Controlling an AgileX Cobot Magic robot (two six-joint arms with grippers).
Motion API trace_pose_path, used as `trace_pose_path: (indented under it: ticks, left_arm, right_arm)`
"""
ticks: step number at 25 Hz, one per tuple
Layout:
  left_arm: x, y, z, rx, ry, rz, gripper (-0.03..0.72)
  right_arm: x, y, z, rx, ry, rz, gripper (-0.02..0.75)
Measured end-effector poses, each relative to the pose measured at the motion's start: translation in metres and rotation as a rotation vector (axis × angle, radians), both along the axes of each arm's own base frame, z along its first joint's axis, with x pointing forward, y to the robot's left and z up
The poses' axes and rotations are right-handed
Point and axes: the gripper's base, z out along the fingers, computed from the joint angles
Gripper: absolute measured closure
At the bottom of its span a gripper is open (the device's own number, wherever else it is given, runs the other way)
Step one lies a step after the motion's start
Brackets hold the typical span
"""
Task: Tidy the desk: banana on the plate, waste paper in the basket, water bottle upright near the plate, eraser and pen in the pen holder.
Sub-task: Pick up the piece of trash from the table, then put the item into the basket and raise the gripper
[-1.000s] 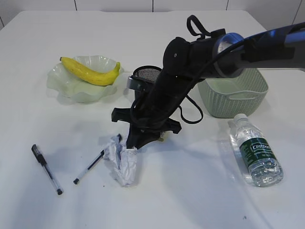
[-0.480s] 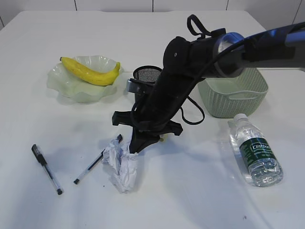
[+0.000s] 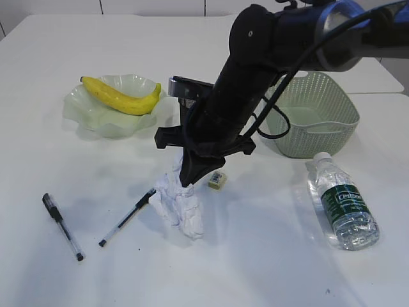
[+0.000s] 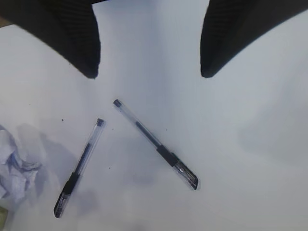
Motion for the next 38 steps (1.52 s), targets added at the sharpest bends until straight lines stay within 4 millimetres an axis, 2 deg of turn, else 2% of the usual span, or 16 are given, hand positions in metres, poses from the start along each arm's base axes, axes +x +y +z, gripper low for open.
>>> trace_pose_path:
  ticks: [8,12,26,30,38]
  left_arm:
    - [0.000,0.000,0.000,0.002,0.000,-0.001,0.230]
    - [0.000,0.000,0.000,0.002,0.002,-0.001,0.231]
    - [-0.001,0.000,0.000,0.002,0.008,-0.002,0.231]
    - [-0.001,0.000,0.000,0.000,0.008,-0.002,0.236]
    - [-0.001,-0.001,0.000,-0.015,0.011,0.000,0.239]
  right_arm:
    - [-0.006,-0.013,0.034,-0.059,-0.098,0.045,0.748]
    - [-0.004,-0.027,0.048,-0.055,-0.123,0.020,0.748]
    - [0.026,-0.132,0.089,-0.071,-0.240,-0.221,0.748]
    - [0.035,-0.155,0.097,-0.068,-0.276,-0.285,0.748]
    - [0.056,-0.195,0.132,-0.039,-0.454,-0.425,0.748]
